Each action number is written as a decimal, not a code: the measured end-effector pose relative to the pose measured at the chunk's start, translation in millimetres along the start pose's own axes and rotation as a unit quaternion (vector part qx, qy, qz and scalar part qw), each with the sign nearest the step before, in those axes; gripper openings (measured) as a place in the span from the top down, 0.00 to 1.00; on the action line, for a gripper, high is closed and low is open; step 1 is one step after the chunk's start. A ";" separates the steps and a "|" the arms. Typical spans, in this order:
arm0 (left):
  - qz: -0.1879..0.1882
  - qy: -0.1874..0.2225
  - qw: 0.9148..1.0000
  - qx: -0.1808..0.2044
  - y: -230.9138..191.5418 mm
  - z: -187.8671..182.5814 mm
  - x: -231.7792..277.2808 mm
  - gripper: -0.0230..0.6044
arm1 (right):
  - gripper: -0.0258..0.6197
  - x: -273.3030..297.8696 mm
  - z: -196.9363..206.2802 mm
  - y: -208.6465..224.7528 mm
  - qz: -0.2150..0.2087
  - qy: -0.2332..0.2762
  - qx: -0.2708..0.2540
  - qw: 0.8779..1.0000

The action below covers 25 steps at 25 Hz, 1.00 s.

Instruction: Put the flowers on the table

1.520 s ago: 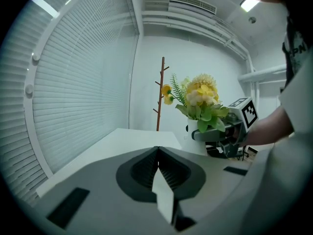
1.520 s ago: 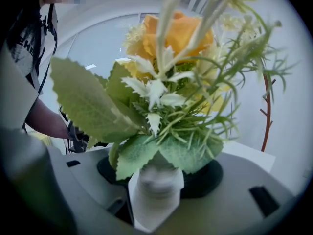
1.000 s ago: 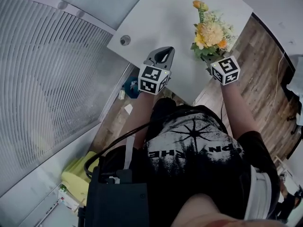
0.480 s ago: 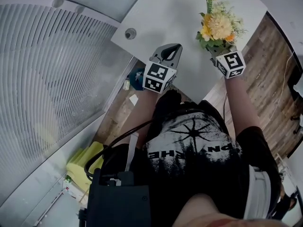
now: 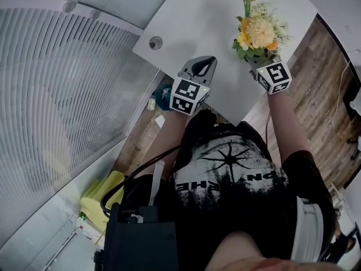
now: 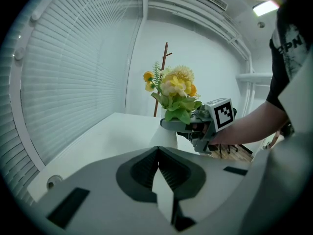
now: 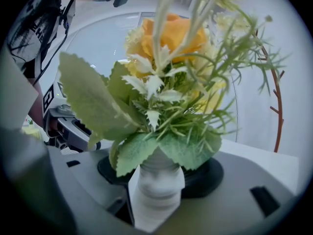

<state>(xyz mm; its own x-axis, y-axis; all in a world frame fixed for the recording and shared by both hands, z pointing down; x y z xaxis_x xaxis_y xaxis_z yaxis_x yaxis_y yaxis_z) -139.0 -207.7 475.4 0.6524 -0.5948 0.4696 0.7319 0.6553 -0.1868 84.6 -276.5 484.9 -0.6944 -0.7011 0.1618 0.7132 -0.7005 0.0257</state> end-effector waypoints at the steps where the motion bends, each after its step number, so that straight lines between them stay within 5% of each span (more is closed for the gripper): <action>1: 0.000 0.000 1.000 0.000 0.8 0.1 -0.8 0.94 | 0.57 0.2 0.2 -0.1 -0.002 -0.002 0.001 1.000; 25: -0.005 0.049 0.998 0.024 59.0 -15.5 -3.3 0.94 | 0.54 -93.0 8.2 -13.6 0.002 -0.055 0.019 0.998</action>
<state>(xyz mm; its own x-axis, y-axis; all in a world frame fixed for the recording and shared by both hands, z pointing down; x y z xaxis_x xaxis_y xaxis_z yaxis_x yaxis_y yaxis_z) -94.9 -174.3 449.4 0.6632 -0.6428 0.3835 0.7297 0.6692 -0.1403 140.2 -200.7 477.6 -0.6781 -0.6840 0.2690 0.7208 -0.6904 0.0615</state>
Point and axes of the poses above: the fingertips, and each gripper's own axes: x forward along the fingers, y to its right, z out of its underside, the point moved 10 cm from there along -x, backward along the fingers, and after that the axes turned 1 degree about -x, right-handed, at the moved point
